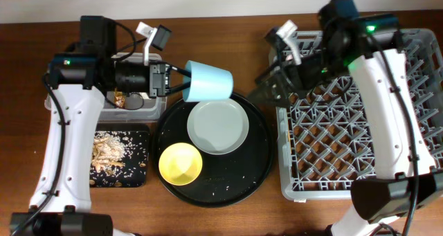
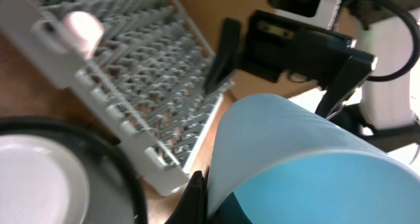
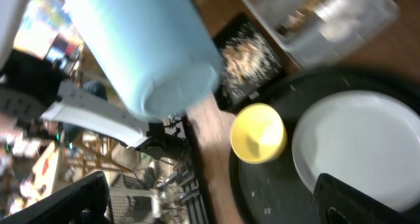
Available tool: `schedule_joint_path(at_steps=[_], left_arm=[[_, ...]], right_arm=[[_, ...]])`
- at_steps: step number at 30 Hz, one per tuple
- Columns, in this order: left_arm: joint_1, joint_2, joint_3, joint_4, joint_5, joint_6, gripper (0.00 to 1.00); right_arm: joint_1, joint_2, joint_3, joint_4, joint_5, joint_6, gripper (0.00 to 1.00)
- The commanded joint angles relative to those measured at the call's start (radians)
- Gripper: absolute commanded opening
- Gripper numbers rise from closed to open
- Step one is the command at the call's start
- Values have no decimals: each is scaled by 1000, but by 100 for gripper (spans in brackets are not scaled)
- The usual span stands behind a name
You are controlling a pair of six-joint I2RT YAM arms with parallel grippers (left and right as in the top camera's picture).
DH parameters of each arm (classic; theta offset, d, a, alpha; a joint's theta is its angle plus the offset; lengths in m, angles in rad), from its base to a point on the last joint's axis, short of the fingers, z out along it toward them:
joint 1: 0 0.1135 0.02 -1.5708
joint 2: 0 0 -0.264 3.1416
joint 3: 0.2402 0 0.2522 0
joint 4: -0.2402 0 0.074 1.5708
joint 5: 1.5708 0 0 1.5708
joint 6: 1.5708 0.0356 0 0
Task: Sort waste into correct bins and load items into the dishwasher rack
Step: 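Lift the blue cup and pass it to the right gripper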
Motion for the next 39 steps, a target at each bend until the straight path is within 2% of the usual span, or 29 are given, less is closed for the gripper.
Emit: schedule_joint_path(at_steps=[1, 5, 7, 8, 10, 12, 15, 17, 19, 22, 30, 39], left_arm=[[-74, -8, 14, 30, 131, 46, 0], [-133, -8, 14, 105, 119, 45, 0], [-132, -8, 14, 105, 119, 45, 0], [-132, -8, 14, 106, 119, 45, 0], [-132, -8, 14, 121, 119, 45, 0], [-131, -8, 14, 136, 119, 45, 0], [-132, -8, 14, 137, 104, 45, 0], [-131, -8, 14, 142, 93, 45, 0], [-131, -8, 14, 169, 114, 45, 0], [-128, -8, 14, 222, 180, 45, 0], [-120, -8, 14, 227, 179, 45, 0], [-120, -8, 14, 232, 179, 45, 0]], right_arm=[[53, 3, 4, 25, -108, -67, 98], [53, 3, 4, 24, -241, -67, 99], [54, 3, 4, 24, -241, -67, 88], [53, 3, 4, 25, -244, -67, 76], [53, 3, 4, 25, -248, -67, 63], [50, 3, 4, 25, -247, -67, 59], [50, 3, 4, 24, -248, -66, 58], [50, 3, 4, 15, -237, -67, 72], [50, 3, 4, -13, -192, -67, 77], [51, 3, 4, -25, -145, -66, 76], [51, 3, 4, -2, -268, -68, 70], [75, 3, 4, -17, -256, -70, 71]])
